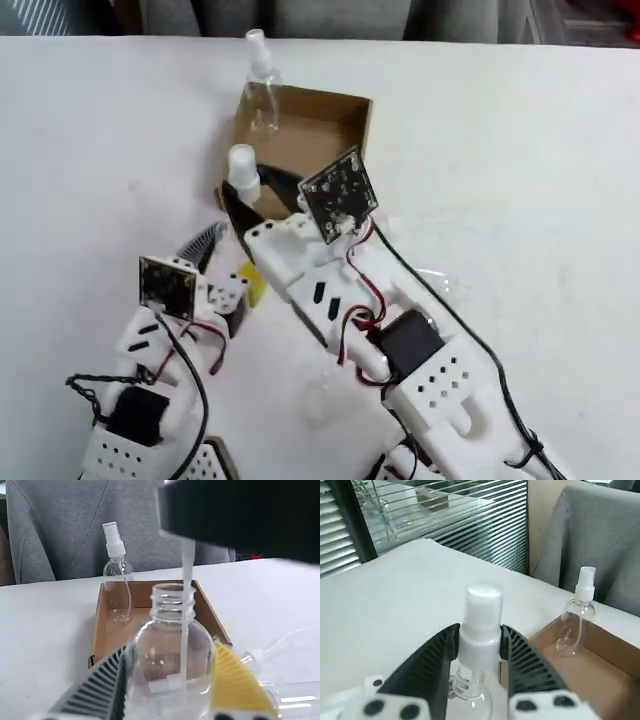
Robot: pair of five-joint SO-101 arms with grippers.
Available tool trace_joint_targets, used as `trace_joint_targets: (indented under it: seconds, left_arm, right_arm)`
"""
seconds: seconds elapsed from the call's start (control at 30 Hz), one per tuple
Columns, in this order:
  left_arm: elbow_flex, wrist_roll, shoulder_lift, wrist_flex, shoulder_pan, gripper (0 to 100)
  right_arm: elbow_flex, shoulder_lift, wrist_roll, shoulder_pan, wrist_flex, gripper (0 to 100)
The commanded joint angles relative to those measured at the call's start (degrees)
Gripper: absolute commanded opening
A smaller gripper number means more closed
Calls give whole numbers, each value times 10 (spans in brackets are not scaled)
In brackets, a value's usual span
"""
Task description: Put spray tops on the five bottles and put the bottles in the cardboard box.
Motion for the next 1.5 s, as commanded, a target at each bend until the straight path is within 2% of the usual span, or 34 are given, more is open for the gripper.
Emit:
trace_joint_targets:
  seconds: [0.0,0.23,0.47,0.63,0.8,0.97,1.07,1.2,1.3,1.47]
  left_arm:
    - [-4,3,-9,-17,-7,20]
    - [-4,3,-9,-17,-7,20]
    - [-4,3,-9,-17,-7,20]
    - [-4,3,-9,-17,-7,20]
    - [-4,3,-9,-17,-7,20]
    - [-4,3,-9,-17,-7,20]
    - [-4,3,-9,-17,-8,20]
    - [-8,4,-9,-17,-8,20]
    - [-8,4,-9,-26,-15,20]
    - [-4,8,-9,-115,-70,20]
  right_arm:
    - [9,-15,2,-7,-16,18]
    - [15,-15,2,-8,-10,26]
    - [11,-19,2,-34,23,210]
    - [-60,-20,2,-34,77,231]
    - [-164,-37,-23,-22,134,230]
    - [-215,-66,-21,41,188,228]
    - [-206,-83,-21,69,259,166]
    - [-146,-102,-25,92,309,6]
    - [-55,-133,-26,115,311,39]
    - [106,-233,-21,133,273,18]
